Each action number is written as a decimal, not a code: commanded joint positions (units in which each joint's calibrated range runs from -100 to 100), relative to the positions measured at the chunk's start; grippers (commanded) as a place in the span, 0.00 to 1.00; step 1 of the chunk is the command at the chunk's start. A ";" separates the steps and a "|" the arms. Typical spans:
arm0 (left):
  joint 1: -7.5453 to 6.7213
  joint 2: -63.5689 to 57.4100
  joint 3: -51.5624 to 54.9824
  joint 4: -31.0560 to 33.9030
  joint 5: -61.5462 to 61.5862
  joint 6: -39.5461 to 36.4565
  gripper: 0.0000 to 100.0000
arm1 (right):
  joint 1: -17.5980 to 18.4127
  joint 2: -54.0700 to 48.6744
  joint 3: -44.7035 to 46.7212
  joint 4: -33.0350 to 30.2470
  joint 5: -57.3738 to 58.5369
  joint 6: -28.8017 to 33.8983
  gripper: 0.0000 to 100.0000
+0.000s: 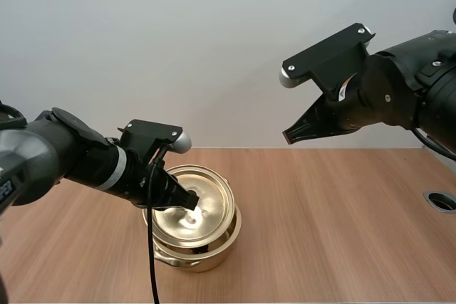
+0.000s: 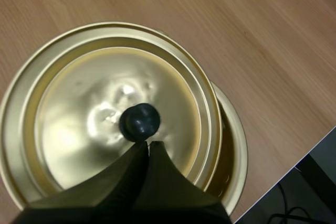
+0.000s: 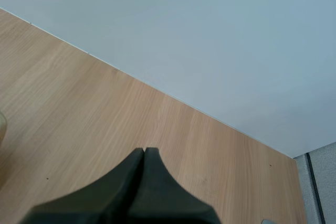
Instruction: Open the pot, put the car inside, and close it
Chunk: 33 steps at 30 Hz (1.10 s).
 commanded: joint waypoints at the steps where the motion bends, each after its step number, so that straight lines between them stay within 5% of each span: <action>1: -2.88 0.36 0.63 2.25 -1.64 -0.01 0.00 | -0.04 0.01 0.04 0.15 0.03 -0.02 0.00; 15: -3.88 0.36 0.50 3.62 -9.41 1.28 0.00 | -0.04 0.01 0.04 0.15 0.03 -0.02 0.00; 22: -3.88 1.40 0.50 2.69 -16.93 2.27 0.36 | -0.04 0.01 0.04 0.55 0.03 -0.02 0.00; 33: -3.88 8.29 0.50 2.78 -16.14 3.73 0.36 | -0.04 0.01 0.04 0.65 0.03 -0.02 0.00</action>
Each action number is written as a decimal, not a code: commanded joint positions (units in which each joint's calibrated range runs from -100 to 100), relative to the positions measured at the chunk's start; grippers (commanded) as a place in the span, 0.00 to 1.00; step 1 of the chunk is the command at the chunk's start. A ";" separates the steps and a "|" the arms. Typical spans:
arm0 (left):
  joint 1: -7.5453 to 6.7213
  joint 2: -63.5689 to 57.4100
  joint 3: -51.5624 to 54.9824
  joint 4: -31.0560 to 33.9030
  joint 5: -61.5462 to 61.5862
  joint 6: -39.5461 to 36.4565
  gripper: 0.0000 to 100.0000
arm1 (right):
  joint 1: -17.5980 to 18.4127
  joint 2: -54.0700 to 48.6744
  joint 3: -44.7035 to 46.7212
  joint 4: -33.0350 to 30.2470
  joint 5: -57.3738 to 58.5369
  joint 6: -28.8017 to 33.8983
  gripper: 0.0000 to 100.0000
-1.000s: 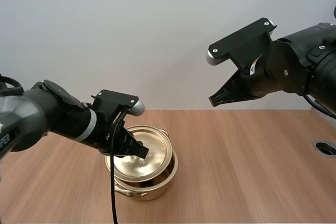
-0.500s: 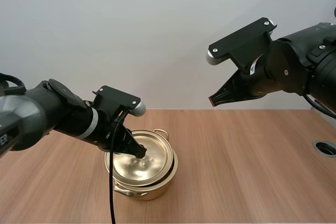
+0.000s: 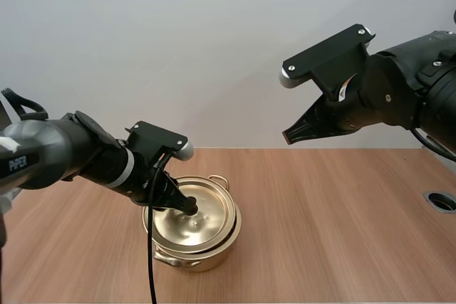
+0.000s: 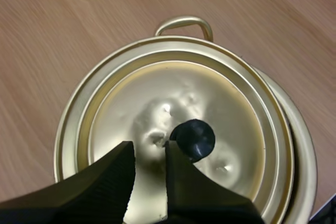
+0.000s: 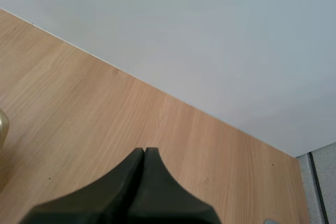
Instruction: Open the pot, put the car inside, and close it
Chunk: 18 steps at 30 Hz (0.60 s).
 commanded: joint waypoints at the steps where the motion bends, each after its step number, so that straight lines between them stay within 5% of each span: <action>1: -0.04 0.68 -0.04 -1.79 2.48 1.46 0.36 | -0.04 0.01 0.04 0.14 0.03 -0.02 0.00; 18: -0.04 -1.01 -1.56 -5.67 8.48 3.06 0.36 | -0.04 0.14 1.76 0.38 -2.71 -0.37 0.00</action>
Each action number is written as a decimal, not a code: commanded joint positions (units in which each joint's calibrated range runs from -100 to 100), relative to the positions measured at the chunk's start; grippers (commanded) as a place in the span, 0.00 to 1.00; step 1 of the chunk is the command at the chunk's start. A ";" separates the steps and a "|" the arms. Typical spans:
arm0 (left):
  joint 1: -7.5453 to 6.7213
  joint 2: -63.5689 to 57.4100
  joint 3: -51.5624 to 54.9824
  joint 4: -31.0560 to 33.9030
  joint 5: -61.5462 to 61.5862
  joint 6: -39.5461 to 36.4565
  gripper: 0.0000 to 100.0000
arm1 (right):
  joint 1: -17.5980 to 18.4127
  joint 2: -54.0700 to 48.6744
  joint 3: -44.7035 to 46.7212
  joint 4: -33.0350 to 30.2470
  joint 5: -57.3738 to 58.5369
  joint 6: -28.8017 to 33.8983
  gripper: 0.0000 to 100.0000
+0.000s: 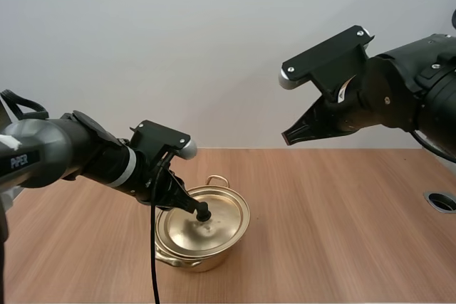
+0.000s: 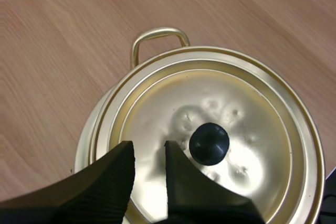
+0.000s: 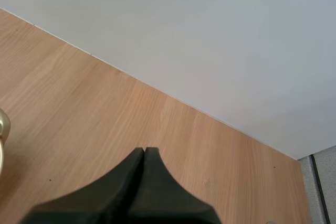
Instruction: Open the pot, put the car inside, and close it
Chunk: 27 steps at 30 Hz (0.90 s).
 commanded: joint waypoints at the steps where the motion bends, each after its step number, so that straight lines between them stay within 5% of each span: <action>1: -0.04 -0.58 -1.18 -1.46 4.52 0.14 0.36 | -0.04 0.02 1.11 0.01 -1.38 -0.05 0.00; 15: -0.04 -3.09 -3.76 -8.78 24.32 2.39 0.33 | -0.04 0.02 3.08 -0.36 -3.54 -0.05 0.00; 27: -0.04 4.43 -1.25 -6.79 24.00 3.09 0.33 | -0.04 0.02 3.08 -0.36 -3.54 -0.05 0.00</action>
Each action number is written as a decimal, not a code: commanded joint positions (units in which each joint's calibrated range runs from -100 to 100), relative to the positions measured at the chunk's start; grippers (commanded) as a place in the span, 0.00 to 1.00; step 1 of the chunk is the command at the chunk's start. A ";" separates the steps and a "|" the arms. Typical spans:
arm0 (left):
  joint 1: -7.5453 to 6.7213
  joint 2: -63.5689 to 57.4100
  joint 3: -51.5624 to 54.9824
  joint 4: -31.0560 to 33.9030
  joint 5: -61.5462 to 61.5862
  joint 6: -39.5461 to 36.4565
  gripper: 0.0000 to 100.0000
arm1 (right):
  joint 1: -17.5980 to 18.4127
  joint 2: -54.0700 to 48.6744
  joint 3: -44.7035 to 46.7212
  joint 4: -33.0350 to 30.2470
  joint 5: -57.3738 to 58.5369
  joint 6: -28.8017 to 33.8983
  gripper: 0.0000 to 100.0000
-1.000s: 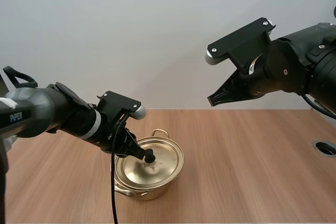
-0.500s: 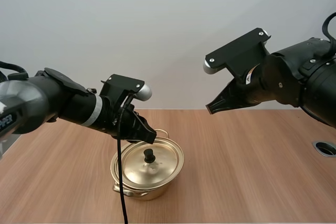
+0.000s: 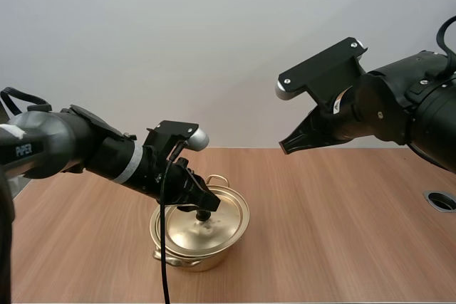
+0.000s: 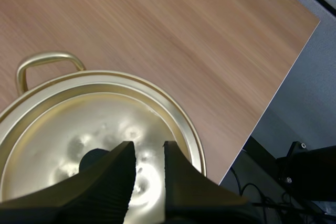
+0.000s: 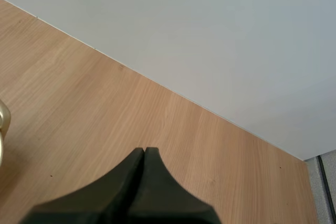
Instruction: Open the pot, put the car inside, and close it
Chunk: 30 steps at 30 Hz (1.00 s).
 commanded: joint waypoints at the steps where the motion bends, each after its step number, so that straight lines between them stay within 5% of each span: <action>1: -0.04 1.04 -0.01 0.04 -1.08 0.03 0.33 | -0.04 0.02 0.00 -0.02 -0.04 -0.05 0.00; 15: -0.04 1.77 -0.01 3.35 -11.58 0.03 0.33 | -0.04 0.02 0.00 -0.02 -0.04 -0.05 0.00; 20: -0.04 1.77 -0.01 -1.03 0.21 1.72 0.33 | -0.04 0.02 0.00 -0.02 -0.04 -0.05 0.00; 30: -0.04 1.77 -0.01 -1.96 0.21 2.32 0.33 | -0.04 0.02 0.00 -0.02 -0.04 -0.05 0.00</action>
